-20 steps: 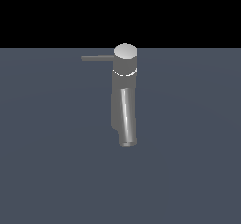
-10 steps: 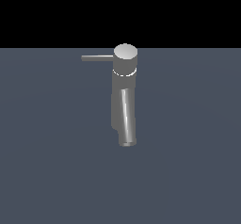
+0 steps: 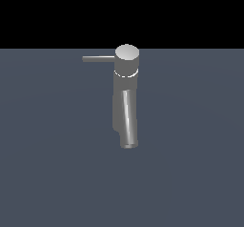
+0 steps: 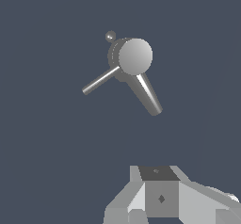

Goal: Turn on the faucet by rotating a designated handle.

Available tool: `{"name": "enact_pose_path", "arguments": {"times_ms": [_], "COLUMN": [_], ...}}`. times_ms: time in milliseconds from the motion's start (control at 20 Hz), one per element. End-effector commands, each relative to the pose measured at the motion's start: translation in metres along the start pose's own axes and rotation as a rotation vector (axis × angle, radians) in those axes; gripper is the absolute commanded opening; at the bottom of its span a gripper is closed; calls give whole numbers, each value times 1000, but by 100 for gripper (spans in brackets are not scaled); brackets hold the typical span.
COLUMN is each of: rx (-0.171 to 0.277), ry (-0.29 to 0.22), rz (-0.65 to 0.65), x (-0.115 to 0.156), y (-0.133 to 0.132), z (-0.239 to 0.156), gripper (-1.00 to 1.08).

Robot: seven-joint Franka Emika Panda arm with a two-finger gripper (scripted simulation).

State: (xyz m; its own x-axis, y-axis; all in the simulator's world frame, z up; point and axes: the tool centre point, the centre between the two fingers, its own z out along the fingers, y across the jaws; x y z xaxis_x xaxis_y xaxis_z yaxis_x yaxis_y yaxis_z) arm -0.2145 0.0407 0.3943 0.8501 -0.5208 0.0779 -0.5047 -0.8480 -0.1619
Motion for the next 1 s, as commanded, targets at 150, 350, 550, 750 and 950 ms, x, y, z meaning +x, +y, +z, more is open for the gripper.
{"name": "enact_pose_path", "arguments": {"times_ms": [150,350,550,750,950], "rx": [52,87,122,155,189], "ry": [42,71,99,127,154], "rz": [138,231,320,408,494], "x": [7,13,21,30,39], "y": [-14,-25,-35,-44,-54], "z": [23,37,51,64,76], "gripper": [-100,-100,-100,-100,-100]}}
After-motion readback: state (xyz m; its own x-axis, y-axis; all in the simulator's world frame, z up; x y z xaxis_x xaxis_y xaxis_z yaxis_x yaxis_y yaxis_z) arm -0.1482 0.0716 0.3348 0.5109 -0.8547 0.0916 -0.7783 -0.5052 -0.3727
